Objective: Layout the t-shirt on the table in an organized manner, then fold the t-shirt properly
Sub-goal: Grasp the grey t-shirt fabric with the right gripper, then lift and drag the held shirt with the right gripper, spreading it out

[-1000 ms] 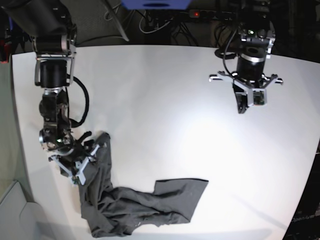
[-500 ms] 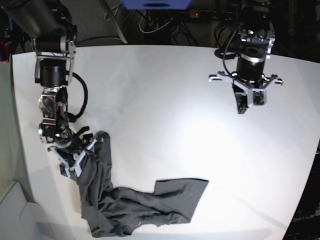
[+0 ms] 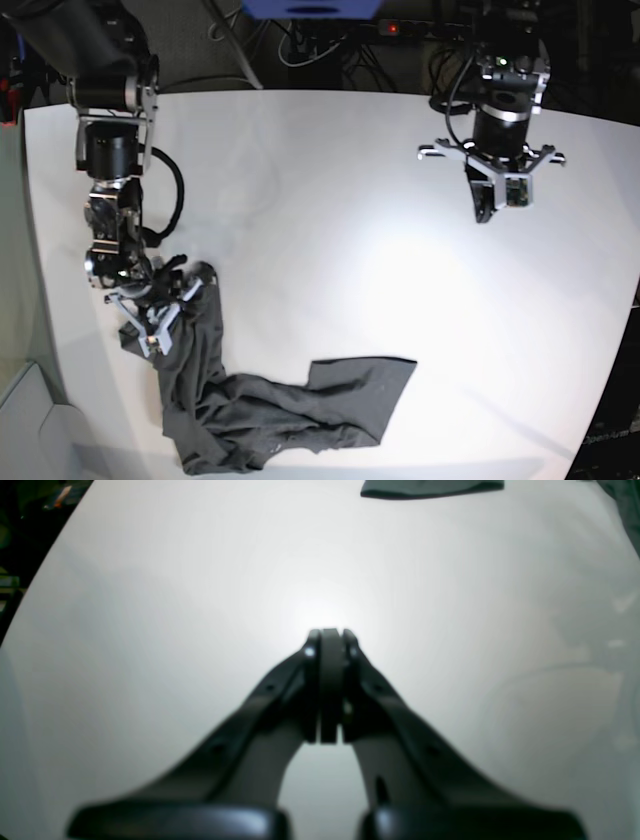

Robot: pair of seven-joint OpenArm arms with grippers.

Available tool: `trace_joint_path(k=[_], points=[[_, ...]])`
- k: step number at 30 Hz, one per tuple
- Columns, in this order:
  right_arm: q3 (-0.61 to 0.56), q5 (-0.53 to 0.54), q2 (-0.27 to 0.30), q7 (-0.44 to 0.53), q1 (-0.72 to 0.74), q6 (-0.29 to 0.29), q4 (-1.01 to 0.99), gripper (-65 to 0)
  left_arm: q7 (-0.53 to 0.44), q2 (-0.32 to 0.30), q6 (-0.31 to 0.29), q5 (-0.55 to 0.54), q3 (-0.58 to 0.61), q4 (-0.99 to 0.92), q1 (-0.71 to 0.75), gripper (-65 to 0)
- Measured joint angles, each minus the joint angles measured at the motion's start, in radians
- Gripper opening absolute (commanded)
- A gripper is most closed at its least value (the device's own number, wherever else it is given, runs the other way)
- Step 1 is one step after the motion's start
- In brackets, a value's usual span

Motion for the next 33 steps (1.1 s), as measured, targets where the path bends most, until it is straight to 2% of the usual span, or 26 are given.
trace_joint_path(k=[3, 8, 13, 17, 20, 25, 28, 33], points=[[0.000, -0.004, 0.000, -0.011, -0.003, 0.001, 0.024, -65.0, 0.000, 0.000, 0.000, 0.000, 0.000, 0.000, 0.000, -64.7], [0.002, -0.007, 0.006, -0.019, -0.010, 0.002, 0.196, -65.0, 0.001, -0.002, 0.000, 0.003, 0.001, 0.000, 0.006, -64.7], [0.005, -0.013, 0.029, -0.154, -0.006, 0.002, 0.428, -65.0, -0.003, -0.002, 0.001, 0.003, 0.000, 0.000, 0.006, -64.7], [0.005, -0.003, 0.031, -0.205, -0.002, 0.003, 0.660, -65.0, -0.003, 0.000, -0.001, 0.003, 0.002, 0.000, 0.012, -64.7], [0.003, -0.003, 0.027, -0.277, 0.016, 0.002, 0.856, -65.0, -0.002, -0.002, 0.000, 0.003, 0.000, 0.000, 0.013, -64.7], [0.001, 0.010, 0.039, -0.427, 0.143, 0.006, 1.068, -65.0, -0.003, -0.003, 0.000, 0.004, 0.000, 0.002, 0.032, -64.7], [0.001, 0.004, 0.062, -0.507, 0.247, 0.005, 1.091, -65.0, -0.002, -0.003, 0.000, 0.003, -0.002, 0.002, 0.046, -64.7], [0.000, 0.006, 0.065, -0.605, 0.388, 0.006, 1.088, -65.0, -0.010, -0.003, 0.000, 0.003, -0.001, 0.003, 0.062, -64.7]])
